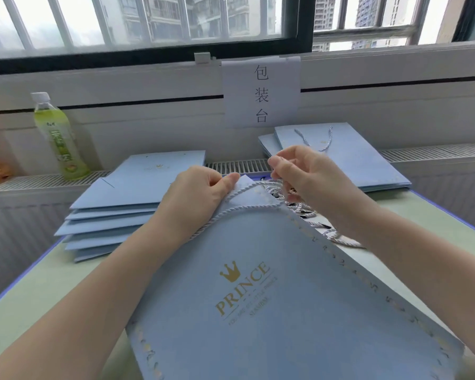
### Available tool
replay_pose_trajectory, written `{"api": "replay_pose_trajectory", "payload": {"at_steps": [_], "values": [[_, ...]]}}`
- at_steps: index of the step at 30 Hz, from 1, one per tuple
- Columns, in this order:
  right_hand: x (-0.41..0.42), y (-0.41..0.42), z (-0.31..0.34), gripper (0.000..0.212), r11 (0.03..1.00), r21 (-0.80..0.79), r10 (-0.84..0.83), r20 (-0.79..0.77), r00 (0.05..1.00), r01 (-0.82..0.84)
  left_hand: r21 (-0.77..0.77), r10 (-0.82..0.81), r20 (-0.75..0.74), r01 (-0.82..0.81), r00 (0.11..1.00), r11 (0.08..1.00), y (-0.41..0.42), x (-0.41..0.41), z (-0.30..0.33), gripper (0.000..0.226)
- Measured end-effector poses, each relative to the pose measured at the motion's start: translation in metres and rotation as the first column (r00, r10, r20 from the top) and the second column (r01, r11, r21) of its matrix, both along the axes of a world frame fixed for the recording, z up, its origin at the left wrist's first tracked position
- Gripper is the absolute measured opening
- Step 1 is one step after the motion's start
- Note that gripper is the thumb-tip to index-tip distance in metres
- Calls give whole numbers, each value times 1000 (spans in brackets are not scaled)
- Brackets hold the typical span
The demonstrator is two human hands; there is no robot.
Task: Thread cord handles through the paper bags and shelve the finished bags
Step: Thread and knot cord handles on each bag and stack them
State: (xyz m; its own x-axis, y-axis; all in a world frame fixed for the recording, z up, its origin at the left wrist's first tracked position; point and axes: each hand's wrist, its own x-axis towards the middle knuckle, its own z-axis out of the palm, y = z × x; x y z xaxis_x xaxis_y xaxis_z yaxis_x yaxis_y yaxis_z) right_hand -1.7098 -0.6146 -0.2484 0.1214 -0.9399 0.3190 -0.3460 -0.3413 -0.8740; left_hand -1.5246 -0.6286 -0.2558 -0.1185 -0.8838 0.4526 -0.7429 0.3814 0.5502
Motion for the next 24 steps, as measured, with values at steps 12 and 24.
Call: {"api": "replay_pose_trajectory", "payload": {"at_steps": [12,24], "values": [[-28,0,13,27,850,442,380,-136,915,-288,-343,208,86,-167,974,924,1,0,-3,42],[-83,-33,14,26,923,379,-217,357,908,72,-156,-283,221,320,933,935,2,-11,-12,37]]}}
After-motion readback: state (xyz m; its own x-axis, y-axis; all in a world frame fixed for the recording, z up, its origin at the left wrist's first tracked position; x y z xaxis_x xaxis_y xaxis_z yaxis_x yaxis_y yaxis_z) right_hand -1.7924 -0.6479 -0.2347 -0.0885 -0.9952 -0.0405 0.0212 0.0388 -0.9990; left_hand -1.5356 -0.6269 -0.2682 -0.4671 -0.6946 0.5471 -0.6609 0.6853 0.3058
